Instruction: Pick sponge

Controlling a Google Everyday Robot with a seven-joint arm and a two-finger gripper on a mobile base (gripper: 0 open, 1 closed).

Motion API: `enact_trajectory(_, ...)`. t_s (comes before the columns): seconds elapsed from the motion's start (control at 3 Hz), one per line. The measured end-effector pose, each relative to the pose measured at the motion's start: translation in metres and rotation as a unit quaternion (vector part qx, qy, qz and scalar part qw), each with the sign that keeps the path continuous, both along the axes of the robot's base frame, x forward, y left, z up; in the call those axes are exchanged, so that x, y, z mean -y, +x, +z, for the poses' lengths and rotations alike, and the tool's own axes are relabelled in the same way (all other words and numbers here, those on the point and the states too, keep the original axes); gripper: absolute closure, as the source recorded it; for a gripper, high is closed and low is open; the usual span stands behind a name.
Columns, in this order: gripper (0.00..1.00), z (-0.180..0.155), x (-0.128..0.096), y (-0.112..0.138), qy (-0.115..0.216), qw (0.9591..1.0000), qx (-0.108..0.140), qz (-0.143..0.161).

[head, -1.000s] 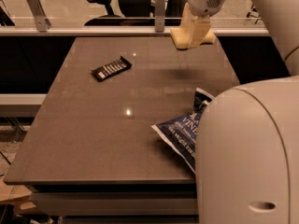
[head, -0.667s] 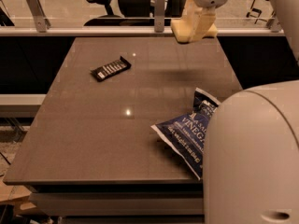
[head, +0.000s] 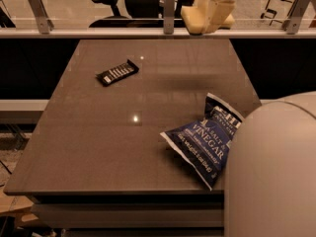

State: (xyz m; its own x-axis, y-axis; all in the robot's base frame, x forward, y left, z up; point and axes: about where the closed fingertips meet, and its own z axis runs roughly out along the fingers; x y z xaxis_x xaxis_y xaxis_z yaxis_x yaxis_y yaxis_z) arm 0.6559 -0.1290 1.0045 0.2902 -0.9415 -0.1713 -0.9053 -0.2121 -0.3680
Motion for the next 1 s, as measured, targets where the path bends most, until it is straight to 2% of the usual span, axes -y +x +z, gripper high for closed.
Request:
enact_trajectory(0.33,1.0,0.0116,-0.0026,-0.0082,0.006,0.9999,0.015,0.004)
enact_trajectory(1.0,1.0,0.0075,-0.0027,-0.0152,0.033,0.999,0.029,0.012)
